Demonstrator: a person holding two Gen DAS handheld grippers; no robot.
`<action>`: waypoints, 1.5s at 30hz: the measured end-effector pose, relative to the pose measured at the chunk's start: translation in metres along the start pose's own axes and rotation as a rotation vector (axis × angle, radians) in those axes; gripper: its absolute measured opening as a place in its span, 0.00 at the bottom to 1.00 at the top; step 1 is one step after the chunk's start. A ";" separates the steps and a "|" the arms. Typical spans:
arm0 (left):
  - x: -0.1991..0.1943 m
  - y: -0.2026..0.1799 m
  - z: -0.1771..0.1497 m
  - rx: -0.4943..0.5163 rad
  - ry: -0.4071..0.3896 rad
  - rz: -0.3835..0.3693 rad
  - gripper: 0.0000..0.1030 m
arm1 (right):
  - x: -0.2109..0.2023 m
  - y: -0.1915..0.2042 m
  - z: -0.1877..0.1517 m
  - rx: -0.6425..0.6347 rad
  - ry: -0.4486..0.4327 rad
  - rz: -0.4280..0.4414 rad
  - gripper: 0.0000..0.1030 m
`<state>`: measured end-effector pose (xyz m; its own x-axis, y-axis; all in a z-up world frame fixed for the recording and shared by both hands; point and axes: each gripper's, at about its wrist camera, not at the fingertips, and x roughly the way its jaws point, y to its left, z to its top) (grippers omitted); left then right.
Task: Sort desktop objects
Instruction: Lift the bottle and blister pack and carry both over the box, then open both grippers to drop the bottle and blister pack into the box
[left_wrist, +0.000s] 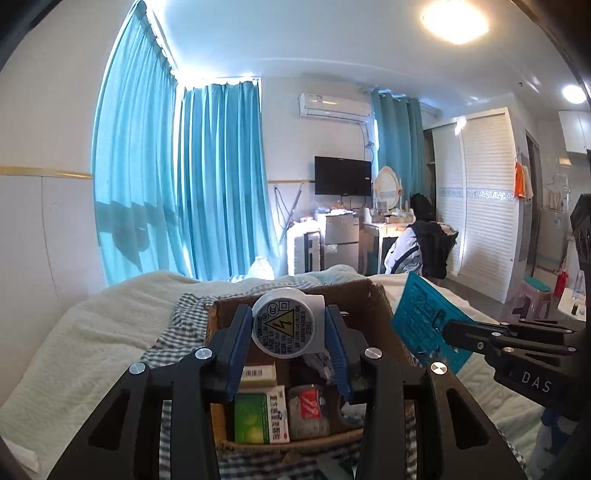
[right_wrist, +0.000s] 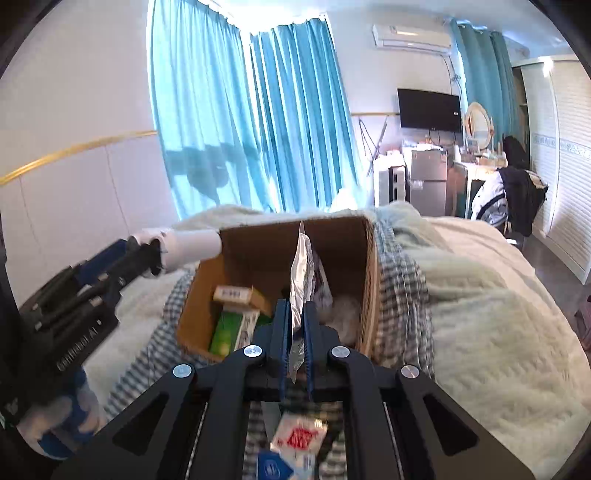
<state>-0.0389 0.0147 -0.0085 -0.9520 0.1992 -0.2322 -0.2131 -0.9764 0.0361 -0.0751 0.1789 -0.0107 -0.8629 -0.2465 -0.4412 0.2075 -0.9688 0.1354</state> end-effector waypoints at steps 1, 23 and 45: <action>0.005 0.000 0.002 -0.001 -0.002 -0.003 0.39 | 0.003 0.000 0.003 0.001 -0.008 -0.001 0.06; 0.151 0.011 -0.057 -0.075 0.190 -0.073 0.40 | 0.138 -0.030 0.003 -0.004 0.068 -0.046 0.06; 0.087 0.033 -0.009 -0.121 0.092 -0.015 0.86 | 0.080 -0.023 0.014 -0.012 -0.061 -0.113 0.38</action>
<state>-0.1271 -0.0012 -0.0367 -0.9236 0.2109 -0.3201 -0.1940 -0.9774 -0.0844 -0.1558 0.1816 -0.0366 -0.9074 -0.1340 -0.3983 0.1126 -0.9907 0.0766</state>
